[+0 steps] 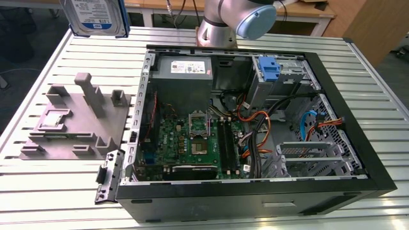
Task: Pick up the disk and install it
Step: 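Pick up the disk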
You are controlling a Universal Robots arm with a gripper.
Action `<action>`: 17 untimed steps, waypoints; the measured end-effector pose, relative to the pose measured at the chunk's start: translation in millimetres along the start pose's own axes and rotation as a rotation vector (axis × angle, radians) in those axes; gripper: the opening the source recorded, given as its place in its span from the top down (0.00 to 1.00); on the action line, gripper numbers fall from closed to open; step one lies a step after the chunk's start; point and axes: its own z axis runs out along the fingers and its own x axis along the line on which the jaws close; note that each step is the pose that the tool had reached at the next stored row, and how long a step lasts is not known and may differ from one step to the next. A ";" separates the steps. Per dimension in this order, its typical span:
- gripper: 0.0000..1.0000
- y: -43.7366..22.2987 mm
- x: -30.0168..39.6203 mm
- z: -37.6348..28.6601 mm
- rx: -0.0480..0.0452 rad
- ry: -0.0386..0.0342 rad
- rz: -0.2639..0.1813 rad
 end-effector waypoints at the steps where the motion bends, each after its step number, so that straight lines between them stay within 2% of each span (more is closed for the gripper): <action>1: 0.64 -1.0 0.0 -0.1 -0.0001 0.0000 0.000; 6: 0.64 -5.4 0.0 -0.1 0.0000 0.0000 0.000; 17: 0.64 -8.8 0.1 -0.1 0.0001 0.0013 0.000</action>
